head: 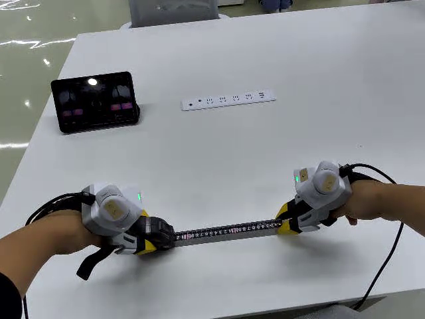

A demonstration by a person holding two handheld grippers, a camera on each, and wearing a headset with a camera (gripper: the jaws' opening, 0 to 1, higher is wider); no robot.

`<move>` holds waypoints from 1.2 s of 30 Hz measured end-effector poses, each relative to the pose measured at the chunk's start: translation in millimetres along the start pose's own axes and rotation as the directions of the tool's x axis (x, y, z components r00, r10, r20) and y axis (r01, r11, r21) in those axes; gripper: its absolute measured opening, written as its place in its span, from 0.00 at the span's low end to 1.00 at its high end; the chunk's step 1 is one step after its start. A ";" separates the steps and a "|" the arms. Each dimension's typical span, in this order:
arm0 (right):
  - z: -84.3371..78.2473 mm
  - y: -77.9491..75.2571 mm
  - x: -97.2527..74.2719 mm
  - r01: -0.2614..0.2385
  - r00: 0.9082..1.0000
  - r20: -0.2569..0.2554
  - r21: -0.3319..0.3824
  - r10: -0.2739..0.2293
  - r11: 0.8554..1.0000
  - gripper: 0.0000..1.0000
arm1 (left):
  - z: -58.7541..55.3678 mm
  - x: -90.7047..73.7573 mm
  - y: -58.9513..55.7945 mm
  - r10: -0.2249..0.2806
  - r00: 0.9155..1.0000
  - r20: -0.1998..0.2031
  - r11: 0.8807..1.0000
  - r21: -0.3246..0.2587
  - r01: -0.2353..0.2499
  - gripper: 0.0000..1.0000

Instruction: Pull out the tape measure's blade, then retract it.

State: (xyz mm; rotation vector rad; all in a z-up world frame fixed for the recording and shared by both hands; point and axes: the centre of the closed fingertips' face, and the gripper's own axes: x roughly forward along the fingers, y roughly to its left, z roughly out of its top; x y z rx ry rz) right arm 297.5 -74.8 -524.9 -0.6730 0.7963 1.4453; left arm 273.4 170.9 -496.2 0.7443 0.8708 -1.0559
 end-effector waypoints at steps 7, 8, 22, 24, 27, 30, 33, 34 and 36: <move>0.2 0.1 -1.0 0.002 1.000 0.005 0.000 -0.002 1.000 0.10 | 0.3 -0.5 -0.4 0.002 1.000 0.000 1.000 0.000 -0.002 0.31; 0.4 0.1 -1.0 0.001 1.000 0.005 0.000 -0.001 1.000 0.10 | 0.3 -0.5 -0.4 0.003 1.000 -0.001 1.000 0.000 -0.003 0.31; -0.1 0.8 -3.7 0.002 1.000 0.009 0.008 -0.002 1.000 0.10 | 0.9 -1.8 -0.5 0.004 1.000 0.001 1.000 0.001 -0.004 0.31; -2.2 0.1 -6.0 0.005 1.000 0.007 0.011 -0.005 1.000 0.10 | 0.9 -1.8 -0.5 0.004 1.000 0.002 1.000 -0.001 -0.004 0.31; -4.9 -1.3 -7.0 0.008 1.000 0.005 0.014 -0.008 1.000 0.10 | 1.0 -1.8 -0.1 0.003 1.000 0.003 1.000 -0.001 -0.003 0.31; -4.9 -1.3 -6.9 0.011 1.000 0.006 0.013 -0.011 1.000 0.10 | 1.3 -1.9 0.1 0.004 1.000 0.004 1.000 -0.001 -0.004 0.31; -4.5 -1.5 -6.9 0.011 1.000 0.005 0.012 -0.011 1.000 0.10 | 1.2 -2.0 0.6 0.004 1.000 0.006 1.000 -0.002 -0.004 0.31; -4.4 -1.7 -6.8 0.010 1.000 0.004 0.012 -0.010 1.000 0.10 | 1.3 -1.9 0.6 0.004 1.000 0.006 1.000 -0.002 -0.004 0.31; -4.3 -2.2 -6.7 0.009 1.000 0.002 0.015 -0.009 1.000 0.11 | 1.4 -1.8 0.8 0.003 1.000 0.005 1.000 -0.001 -0.003 0.32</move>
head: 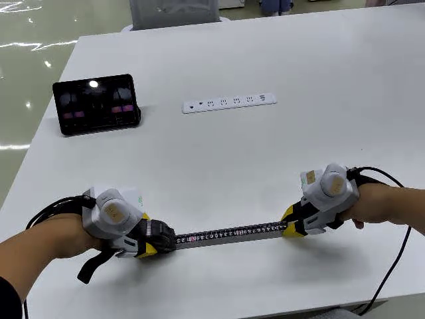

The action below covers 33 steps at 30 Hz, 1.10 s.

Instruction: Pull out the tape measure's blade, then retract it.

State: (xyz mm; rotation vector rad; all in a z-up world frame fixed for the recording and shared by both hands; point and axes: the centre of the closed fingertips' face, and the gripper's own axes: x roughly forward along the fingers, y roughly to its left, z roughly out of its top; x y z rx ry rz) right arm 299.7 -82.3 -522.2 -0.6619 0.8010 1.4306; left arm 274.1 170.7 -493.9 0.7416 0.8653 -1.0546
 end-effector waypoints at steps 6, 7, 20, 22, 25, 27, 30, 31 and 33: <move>2.1 -0.4 2.3 -0.006 1.000 -0.020 0.010 0.006 1.000 0.12 | 0.8 -0.5 1.3 -0.003 1.000 0.016 1.000 -0.009 0.003 0.32; 1.9 -0.4 2.3 -0.005 1.000 -0.024 0.017 0.006 1.000 0.12 | 0.5 -0.9 1.6 -0.007 1.000 0.016 1.000 -0.009 0.007 0.33; 0.3 0.7 3.5 0.012 0.996 -0.093 -0.037 -0.016 0.999 0.13 | -2.2 -2.7 3.2 -0.016 1.000 0.008 0.999 -0.037 0.016 0.34; 0.5 -0.3 3.1 0.020 0.995 -0.092 -0.041 -0.024 0.999 0.13 | -2.5 -4.5 3.7 -0.013 1.000 0.006 0.999 -0.036 0.013 0.34; 2.1 -0.8 2.5 0.026 0.995 -0.091 -0.035 -0.029 0.999 0.13 | -3.9 -5.8 4.7 -0.008 1.000 0.000 1.000 -0.030 0.008 0.35; 2.9 -0.9 1.7 0.027 0.995 -0.096 -0.047 -0.031 0.999 0.13 | -4.8 -6.8 5.4 -0.006 1.000 -0.006 1.000 -0.025 0.006 0.35; 5.9 0.4 -0.4 0.023 0.996 -0.090 -0.048 -0.027 0.999 0.14 | -5.0 -8.8 6.7 -0.004 1.000 -0.010 1.000 -0.030 0.003 0.37; 6.3 1.1 -1.3 0.020 0.996 -0.090 -0.045 -0.024 0.999 0.15 | -4.8 -9.4 7.2 -0.003 1.000 -0.009 0.999 -0.032 0.003 0.37; 7.3 1.4 -3.9 0.025 0.996 -0.088 -0.057 -0.030 0.998 0.15 | -3.8 -11.5 8.4 -0.002 1.000 -0.002 0.999 -0.040 0.002 0.38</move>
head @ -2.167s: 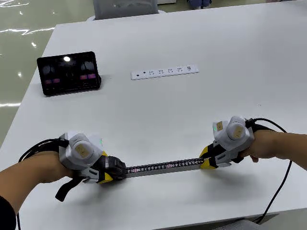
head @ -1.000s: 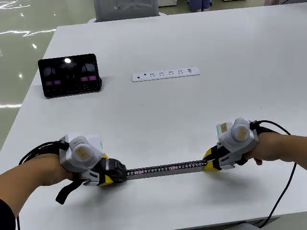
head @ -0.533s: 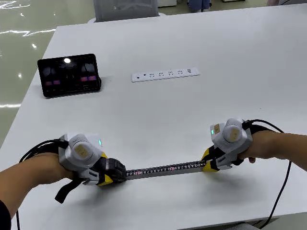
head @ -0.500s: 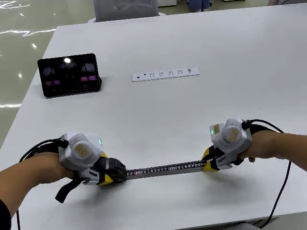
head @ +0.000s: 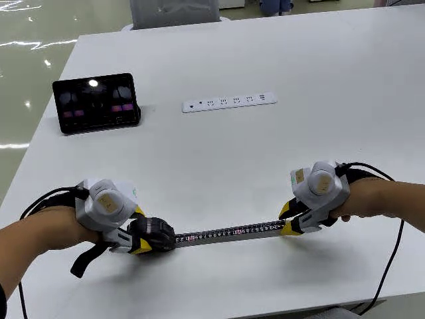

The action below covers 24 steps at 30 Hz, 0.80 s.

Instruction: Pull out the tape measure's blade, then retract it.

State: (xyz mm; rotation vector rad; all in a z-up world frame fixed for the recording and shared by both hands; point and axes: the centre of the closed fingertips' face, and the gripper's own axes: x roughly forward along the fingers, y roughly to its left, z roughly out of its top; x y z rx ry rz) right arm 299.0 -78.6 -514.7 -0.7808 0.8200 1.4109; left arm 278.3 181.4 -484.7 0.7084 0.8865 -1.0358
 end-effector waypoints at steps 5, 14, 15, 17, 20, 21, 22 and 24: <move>4.5 -0.5 -5.8 0.011 1.000 0.028 0.023 -0.011 1.000 0.17 | 3.8 -6.6 3.4 0.013 0.999 0.035 0.998 -0.060 -0.011 0.42; 9.0 -6.1 -16.5 0.061 0.993 0.089 0.123 -0.072 0.991 0.24 | 4.4 -19.9 7.3 0.077 0.991 0.112 0.971 -0.234 -0.049 0.51; 9.3 -7.6 -18.2 0.072 0.992 0.097 0.135 -0.085 0.988 0.25 | 4.3 -21.6 8.0 0.085 0.989 0.121 0.967 -0.251 -0.052 0.52; 10.8 -9.0 -22.7 0.086 0.987 0.120 0.181 -0.109 0.980 0.27 | 2.8 -25.8 10.2 0.110 0.985 0.135 0.955 -0.290 -0.067 0.54; 7.7 -8.7 -26.3 0.087 0.981 0.148 0.260 -0.129 0.962 0.29 | 0.8 -31.6 13.2 0.147 0.976 0.163 0.937 -0.340 -0.084 0.55; 2.7 -9.0 -27.2 0.096 0.981 0.138 0.274 -0.138 0.957 0.30 | -1.9 -34.3 13.3 0.163 0.973 0.164 0.923 -0.374 -0.092 0.56; 0.1 -9.2 -27.8 0.102 0.981 0.134 0.280 -0.144 0.955 0.31 | -2.6 -35.3 13.5 0.174 0.970 0.171 0.914 -0.395 -0.094 0.59; -2.0 -5.7 -30.7 0.095 0.980 0.140 0.310 -0.144 0.946 0.35 | -5.3 -38.4 13.8 0.192 0.964 0.183 0.899 -0.427 -0.098 0.63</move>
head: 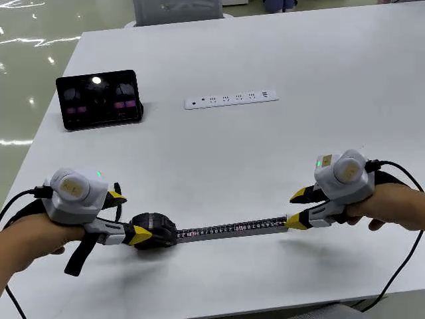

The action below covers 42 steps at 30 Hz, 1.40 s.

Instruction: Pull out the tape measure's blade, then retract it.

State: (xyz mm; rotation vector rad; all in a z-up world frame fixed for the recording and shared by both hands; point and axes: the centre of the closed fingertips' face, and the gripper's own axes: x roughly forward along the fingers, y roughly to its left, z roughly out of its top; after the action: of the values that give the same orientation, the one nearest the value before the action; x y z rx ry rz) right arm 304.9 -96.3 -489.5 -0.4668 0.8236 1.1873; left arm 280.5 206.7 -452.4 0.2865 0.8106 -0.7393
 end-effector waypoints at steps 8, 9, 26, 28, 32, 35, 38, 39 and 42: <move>-3.4 9.8 -17.6 0.028 0.998 0.057 0.086 -0.033 0.996 0.41 | -7.2 -12.3 3.9 0.059 0.997 0.042 0.994 -0.091 -0.054 0.77; -6.7 11.0 -19.2 0.033 0.998 0.055 0.097 -0.038 0.995 0.43 | -8.4 -13.3 2.7 0.062 0.997 0.045 0.994 -0.092 -0.058 0.78; -38.6 17.6 -48.4 0.112 0.988 0.087 0.159 -0.127 0.981 0.58 | -32.0 -35.5 11.6 0.177 0.980 0.094 0.972 -0.175 -0.159 0.99; -39.7 14.9 -53.8 0.135 0.984 0.093 0.162 -0.151 0.978 0.60 | -33.2 -38.1 11.8 0.179 0.977 0.112 0.971 -0.182 -0.157 0.99; -46.2 12.1 -60.0 0.162 0.978 0.103 0.180 -0.183 0.970 0.68 | -36.5 -41.2 7.8 0.175 0.973 0.148 0.973 -0.179 -0.147 0.99; -49.8 13.1 -64.2 0.171 0.975 0.111 0.186 -0.193 0.968 0.72 | -43.5 -41.3 4.7 0.174 0.973 0.153 0.974 -0.175 -0.147 0.99; -55.0 14.5 -67.0 0.169 0.974 0.115 0.195 -0.194 0.966 0.75 | -45.8 -43.2 -1.8 0.169 0.969 0.179 0.980 -0.137 -0.145 0.99; -57.2 15.7 -67.4 0.168 0.975 0.114 0.197 -0.193 0.966 0.75 | -49.1 -44.0 -4.3 0.170 0.970 0.172 0.981 -0.125 -0.149 0.99; -63.7 19.3 -69.7 0.175 0.971 0.126 0.208 -0.204 0.962 0.79 | -55.6 -43.4 -11.0 0.147 0.974 0.170 0.983 -0.132 -0.125 0.99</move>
State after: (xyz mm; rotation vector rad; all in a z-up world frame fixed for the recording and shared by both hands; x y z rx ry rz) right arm 256.9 -178.5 -474.3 -0.2862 0.7426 0.9401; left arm 222.2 247.6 -456.8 0.1623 0.6550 -0.5756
